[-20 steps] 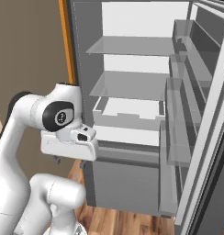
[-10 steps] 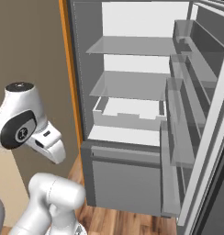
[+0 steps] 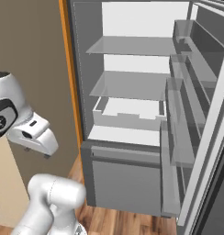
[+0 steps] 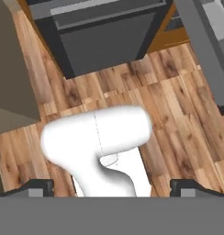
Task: Place one of the steaks on the plate and the other in the bowl. Then place the bowl in the fridge.
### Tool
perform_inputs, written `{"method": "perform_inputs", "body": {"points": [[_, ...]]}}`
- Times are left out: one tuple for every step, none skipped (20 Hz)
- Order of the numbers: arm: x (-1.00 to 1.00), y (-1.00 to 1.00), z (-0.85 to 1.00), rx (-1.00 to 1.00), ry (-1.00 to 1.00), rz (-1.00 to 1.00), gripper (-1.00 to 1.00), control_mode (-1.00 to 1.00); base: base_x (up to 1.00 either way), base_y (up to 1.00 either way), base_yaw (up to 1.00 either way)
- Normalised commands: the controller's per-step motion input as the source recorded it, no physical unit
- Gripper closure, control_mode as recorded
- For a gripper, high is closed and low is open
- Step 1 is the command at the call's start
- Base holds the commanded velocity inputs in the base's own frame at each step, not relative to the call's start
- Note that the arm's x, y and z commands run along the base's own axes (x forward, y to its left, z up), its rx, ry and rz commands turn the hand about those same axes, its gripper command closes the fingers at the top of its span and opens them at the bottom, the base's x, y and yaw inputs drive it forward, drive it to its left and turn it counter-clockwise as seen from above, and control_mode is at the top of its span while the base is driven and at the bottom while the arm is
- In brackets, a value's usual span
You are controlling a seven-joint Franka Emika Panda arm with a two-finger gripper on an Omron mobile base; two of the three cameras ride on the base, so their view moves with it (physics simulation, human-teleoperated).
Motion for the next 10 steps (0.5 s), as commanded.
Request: {"method": "perform_inputs", "body": {"points": [[0.0,-0.28,-0.51,0.09,0.0,0.27,-1.0,-1.0,0.0,0.0,0.0],[0.0,-0.24,-0.81,0.08,0.0,0.21,-1.0,-1.0,0.0,0.0,0.0],[0.0,-0.04,-0.73,0.02,0.0,0.14,-1.0,-1.0,0.0,0.0,0.0],[0.0,0.0,-0.68,0.06,0.0,0.09,-1.0,-1.0,0.0,0.0,0.0],[0.01,0.0,-0.5,0.13,0.0,0.09,-1.0,-1.0,0.0,0.0,0.0],[0.05,0.0,-0.57,0.14,0.0,0.07,-1.0,-1.0,0.0,0.0,0.0],[0.08,0.0,-0.69,0.15,0.0,0.06,-1.0,-1.0,0.0,0.0,0.0],[0.06,0.0,-0.68,0.14,0.0,0.05,-1.0,-1.0,0.0,0.0,0.0],[0.01,0.0,-0.49,0.1,0.0,0.04,-1.0,-1.0,0.0,0.0,0.0],[0.0,0.0,-0.11,0.02,0.0,0.01,-1.0,-1.0,0.0,0.0,0.0]]}}
